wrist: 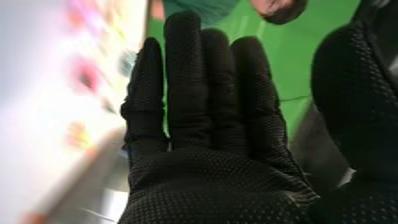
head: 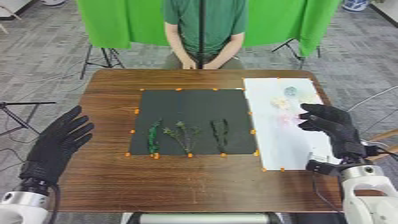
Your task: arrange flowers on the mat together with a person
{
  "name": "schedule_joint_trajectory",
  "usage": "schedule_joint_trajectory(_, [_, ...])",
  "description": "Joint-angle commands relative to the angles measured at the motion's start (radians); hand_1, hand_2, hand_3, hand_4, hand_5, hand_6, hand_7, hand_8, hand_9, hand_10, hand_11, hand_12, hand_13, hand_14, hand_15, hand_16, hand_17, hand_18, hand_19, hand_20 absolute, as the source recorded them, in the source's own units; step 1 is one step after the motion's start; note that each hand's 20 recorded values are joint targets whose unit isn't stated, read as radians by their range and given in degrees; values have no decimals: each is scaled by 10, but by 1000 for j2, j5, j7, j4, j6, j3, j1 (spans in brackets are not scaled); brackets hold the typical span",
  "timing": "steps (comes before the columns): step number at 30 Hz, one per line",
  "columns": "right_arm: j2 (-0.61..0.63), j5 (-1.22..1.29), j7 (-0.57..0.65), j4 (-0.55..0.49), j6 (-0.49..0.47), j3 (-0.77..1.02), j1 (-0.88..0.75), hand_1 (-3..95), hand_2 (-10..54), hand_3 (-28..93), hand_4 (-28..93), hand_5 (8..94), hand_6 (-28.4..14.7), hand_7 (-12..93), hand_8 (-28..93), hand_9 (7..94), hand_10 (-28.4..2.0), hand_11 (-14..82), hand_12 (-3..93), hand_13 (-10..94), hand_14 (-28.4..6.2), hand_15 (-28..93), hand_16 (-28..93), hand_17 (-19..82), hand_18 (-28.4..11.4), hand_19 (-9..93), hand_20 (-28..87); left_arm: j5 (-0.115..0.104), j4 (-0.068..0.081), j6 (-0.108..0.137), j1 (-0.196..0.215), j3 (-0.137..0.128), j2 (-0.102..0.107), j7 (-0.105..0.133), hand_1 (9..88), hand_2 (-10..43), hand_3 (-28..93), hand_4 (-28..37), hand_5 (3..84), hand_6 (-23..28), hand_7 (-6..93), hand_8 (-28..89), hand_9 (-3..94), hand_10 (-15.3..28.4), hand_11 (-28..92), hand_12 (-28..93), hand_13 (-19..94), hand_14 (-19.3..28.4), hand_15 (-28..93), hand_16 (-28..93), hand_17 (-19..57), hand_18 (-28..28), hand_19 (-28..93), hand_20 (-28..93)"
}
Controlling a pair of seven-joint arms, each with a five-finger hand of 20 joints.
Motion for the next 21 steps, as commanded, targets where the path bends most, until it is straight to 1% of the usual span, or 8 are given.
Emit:
schedule_joint_trajectory(1, [198, -475, -121, 76, 181, -120, 132, 368, -95, 813, -274, 524, 8, 304, -143, 564, -99, 274, 245, 544, -78, 458, 229, 243, -168, 645, 391, 2, 1, 8, 15, -1, -5, 1, 305, -59, 679, -261, 313, 34, 149, -81, 267, 110, 171, 192, 224, 135, 255, 34, -87, 215, 427, 94])
schedule_joint_trajectory(4, [248, -721, -122, 126, 310, -178, 167, 379, -95, 816, -280, 527, 14, 329, -160, 566, -96, 283, 242, 548, -72, 475, 230, 248, -164, 647, 396, 3, 2, 8, 14, -2, -3, 3, 305, -60, 678, -260, 313, 34, 150, -82, 266, 110, 172, 192, 224, 135, 255, 34, -87, 215, 426, 94])
schedule_joint_trajectory(6, [277, -822, -108, 153, 328, -210, 194, 380, -95, 817, -281, 527, 14, 333, -163, 566, -96, 286, 243, 548, -70, 479, 229, 248, -164, 647, 399, 0, 0, 12, 19, -3, -4, 6, 305, -60, 679, -260, 313, 34, 149, -82, 266, 110, 172, 192, 224, 135, 255, 34, -87, 216, 427, 94])
schedule_joint_trajectory(7, [293, -860, -93, 167, 337, -228, 206, 375, -95, 821, -282, 519, 18, 341, -165, 551, -90, 288, 245, 537, -64, 493, 236, 245, -163, 650, 404, 1, -2, 13, 22, -4, -4, 5, 306, -60, 678, -261, 313, 35, 149, -82, 266, 109, 172, 192, 224, 135, 255, 34, -87, 215, 426, 94])
schedule_joint_trajectory(10, [335, -942, -52, 210, 335, -276, 247, 367, -95, 824, -282, 496, 21, 344, -172, 524, -82, 271, 238, 507, -59, 506, 240, 232, -159, 644, 410, 1, -2, 12, 23, -7, -1, 10, 306, -60, 678, -261, 313, 35, 149, -82, 266, 109, 172, 191, 224, 135, 255, 34, -86, 215, 426, 94])
schedule_joint_trajectory(14, [386, -995, -18, 244, 265, -326, 295, 350, -95, 832, -283, 472, 22, 341, -177, 499, -74, 252, 234, 464, -59, 507, 237, 211, -160, 631, 413, 1, -4, 14, 26, -9, 0, 11, 306, -60, 678, -260, 313, 35, 149, -82, 267, 110, 173, 192, 223, 135, 256, 34, -86, 215, 425, 94])
schedule_joint_trajectory(17, [418, -1016, 0, 275, 216, -369, 335, 343, -95, 836, -283, 468, 20, 333, -179, 493, -72, 245, 234, 453, -61, 509, 235, 202, -161, 623, 414, -1, -3, 15, 27, -10, 1, 12, 306, -59, 677, -260, 313, 35, 149, -82, 267, 110, 173, 191, 223, 135, 256, 34, -86, 215, 426, 94])
schedule_joint_trajectory(21, [450, -1044, 56, 309, 198, -433, 381, 339, -95, 837, -283, 471, 17, 322, -177, 494, -72, 240, 234, 460, -61, 505, 230, 200, -161, 616, 413, -1, -4, 17, 29, -11, 3, 16, 306, -59, 676, -260, 313, 35, 148, -82, 266, 111, 172, 191, 223, 135, 256, 33, -87, 215, 426, 94])
